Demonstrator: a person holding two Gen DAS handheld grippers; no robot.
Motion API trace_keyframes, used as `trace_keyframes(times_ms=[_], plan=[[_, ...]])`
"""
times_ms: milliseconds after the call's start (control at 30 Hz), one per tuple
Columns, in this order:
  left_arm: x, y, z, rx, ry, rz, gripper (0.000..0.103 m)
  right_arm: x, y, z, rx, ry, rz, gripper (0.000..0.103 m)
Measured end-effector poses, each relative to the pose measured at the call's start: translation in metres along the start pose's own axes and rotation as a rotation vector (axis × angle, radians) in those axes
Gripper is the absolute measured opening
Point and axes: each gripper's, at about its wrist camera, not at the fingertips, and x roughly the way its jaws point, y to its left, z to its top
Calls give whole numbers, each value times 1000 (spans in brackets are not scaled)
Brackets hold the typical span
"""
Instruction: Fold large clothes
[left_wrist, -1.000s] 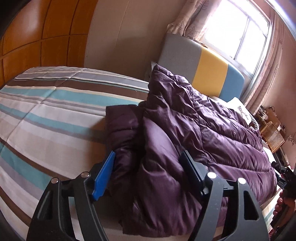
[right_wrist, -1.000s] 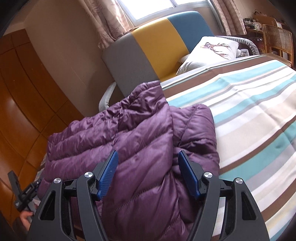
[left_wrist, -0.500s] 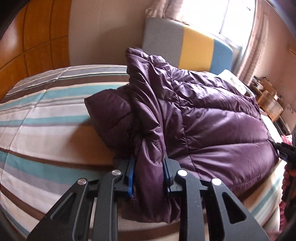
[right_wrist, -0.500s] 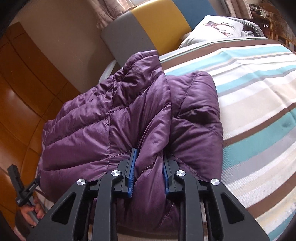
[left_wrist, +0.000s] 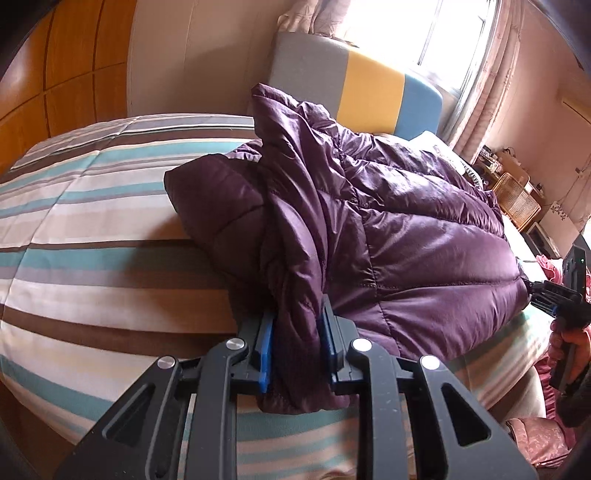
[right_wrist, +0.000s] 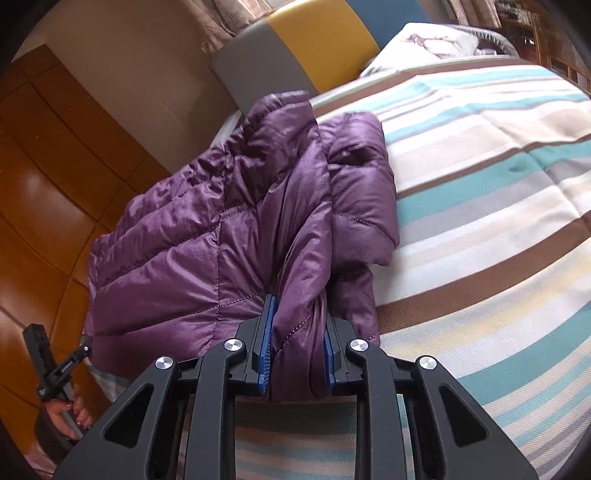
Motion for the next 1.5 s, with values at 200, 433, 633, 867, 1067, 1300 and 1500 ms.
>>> trace_keyframes(times_ms=[200, 433, 633, 867, 1067, 1300, 1500], plan=[[-1, 4, 4, -55, -26, 11, 22, -7, 22, 25, -78, -98, -24, 16], [2, 2, 4, -89, -37, 54, 28, 19, 31, 53, -138, -99, -73, 16], [-15, 5, 6, -131, -89, 75, 50, 22, 21, 40, -119, -87, -91, 18], [-43, -7, 38, -107, -223, 113, 64, -10, 43, 50, -225, -192, -141, 50], [-9, -55, 83, -15, -176, 59, 63, 12, 92, 69, -321, -147, -104, 44], [62, -106, 121, 118, -2, 68, 40, 78, 129, 93, -411, 16, -152, 33], [117, -105, 143, 148, 77, 134, 38, 127, 113, 113, -390, 90, -230, 25]])
